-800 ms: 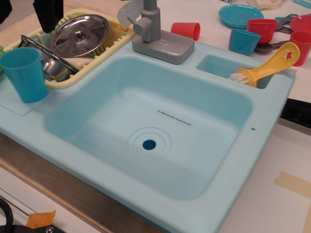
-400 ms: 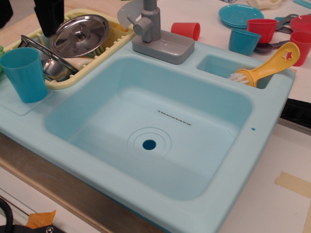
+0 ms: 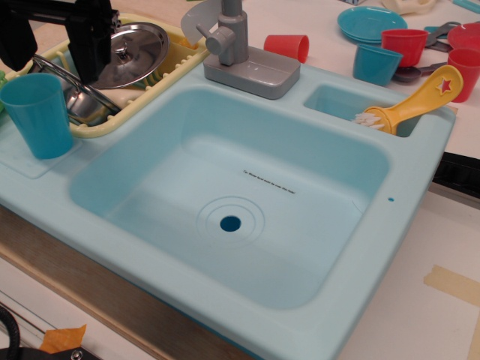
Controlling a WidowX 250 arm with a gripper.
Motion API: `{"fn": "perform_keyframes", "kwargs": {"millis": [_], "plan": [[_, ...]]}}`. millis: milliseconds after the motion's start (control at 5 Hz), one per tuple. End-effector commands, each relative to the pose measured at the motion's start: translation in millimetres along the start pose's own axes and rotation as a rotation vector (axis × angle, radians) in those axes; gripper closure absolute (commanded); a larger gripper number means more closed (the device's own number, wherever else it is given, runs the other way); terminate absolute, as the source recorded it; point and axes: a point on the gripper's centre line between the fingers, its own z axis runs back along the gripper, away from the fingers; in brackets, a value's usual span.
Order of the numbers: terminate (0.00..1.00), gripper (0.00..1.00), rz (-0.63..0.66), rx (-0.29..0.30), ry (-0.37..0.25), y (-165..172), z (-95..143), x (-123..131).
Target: Put cup from anywhere into sink
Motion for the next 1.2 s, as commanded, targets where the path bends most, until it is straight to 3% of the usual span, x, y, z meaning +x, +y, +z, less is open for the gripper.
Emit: {"fn": "perform_keyframes", "kwargs": {"millis": [0, 600, 800, 1000], "plan": [[0.00, 0.00, 0.011, -0.005, 0.018, 5.8, -11.9, 1.6], [0.00, 0.00, 0.054, -0.052, 0.081, 10.0, -36.5, -6.7], [0.00, 1.00, 0.060, -0.065, 0.081, 10.5, -41.1, -9.1], [0.00, 1.00, 0.064, -0.067, 0.079, 11.1, -41.4, -10.9]]}}
